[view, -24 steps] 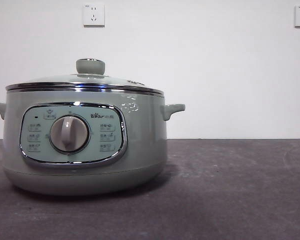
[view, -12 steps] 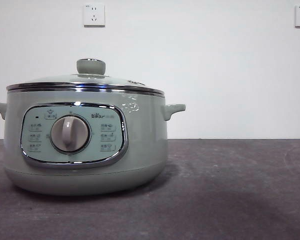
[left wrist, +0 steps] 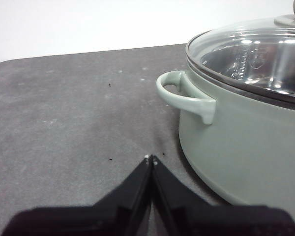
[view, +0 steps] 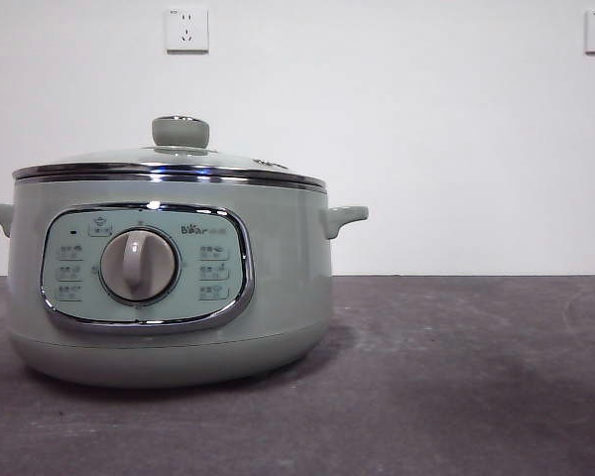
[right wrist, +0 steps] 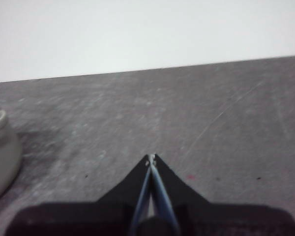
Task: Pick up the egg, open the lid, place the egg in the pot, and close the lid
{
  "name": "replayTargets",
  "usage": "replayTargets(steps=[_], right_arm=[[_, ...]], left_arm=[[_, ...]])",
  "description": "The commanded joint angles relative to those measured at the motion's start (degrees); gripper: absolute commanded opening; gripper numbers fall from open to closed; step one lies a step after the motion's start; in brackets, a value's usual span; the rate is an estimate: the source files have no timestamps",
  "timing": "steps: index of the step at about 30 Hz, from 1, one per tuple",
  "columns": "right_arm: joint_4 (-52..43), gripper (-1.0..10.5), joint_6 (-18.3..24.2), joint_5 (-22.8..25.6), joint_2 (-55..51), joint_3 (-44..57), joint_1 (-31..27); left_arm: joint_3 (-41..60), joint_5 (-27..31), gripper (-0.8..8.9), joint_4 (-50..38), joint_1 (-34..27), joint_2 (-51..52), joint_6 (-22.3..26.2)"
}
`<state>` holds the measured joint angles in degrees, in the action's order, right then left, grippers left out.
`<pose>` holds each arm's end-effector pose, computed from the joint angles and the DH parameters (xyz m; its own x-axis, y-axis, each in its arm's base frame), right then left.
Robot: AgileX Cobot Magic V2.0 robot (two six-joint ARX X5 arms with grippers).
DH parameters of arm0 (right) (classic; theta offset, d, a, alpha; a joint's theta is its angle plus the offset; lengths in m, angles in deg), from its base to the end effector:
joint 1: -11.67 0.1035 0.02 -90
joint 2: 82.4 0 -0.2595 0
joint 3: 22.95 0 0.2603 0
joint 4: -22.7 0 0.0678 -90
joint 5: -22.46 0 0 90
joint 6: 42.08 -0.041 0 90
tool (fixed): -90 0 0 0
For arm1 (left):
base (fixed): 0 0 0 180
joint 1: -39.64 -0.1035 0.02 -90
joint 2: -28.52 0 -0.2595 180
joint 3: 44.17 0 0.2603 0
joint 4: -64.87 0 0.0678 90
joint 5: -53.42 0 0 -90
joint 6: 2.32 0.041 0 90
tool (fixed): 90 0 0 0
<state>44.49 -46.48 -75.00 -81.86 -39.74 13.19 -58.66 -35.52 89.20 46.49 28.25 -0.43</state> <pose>0.1182 0.0085 0.1683 0.9831 0.1560 -0.0957 -0.1476 0.9850 0.0889 0.1192 -0.0136 0.1496 0.9795 -0.0990 -0.1755 0.1069 0.9936 0.0357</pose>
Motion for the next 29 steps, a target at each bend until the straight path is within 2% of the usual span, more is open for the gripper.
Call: replayTargets(steps=[1,29], right_arm=[[-0.66,0.0,-1.11,0.11,-0.42,1.33,1.27],[1.01,0.0,-1.53,0.11,-0.13,3.1,2.03]], left_arm=[[0.85,0.13,-0.03,-0.22,-0.22,0.15,-0.37],[0.85,0.13,-0.03,-0.22,-0.22,0.15,-0.37]])
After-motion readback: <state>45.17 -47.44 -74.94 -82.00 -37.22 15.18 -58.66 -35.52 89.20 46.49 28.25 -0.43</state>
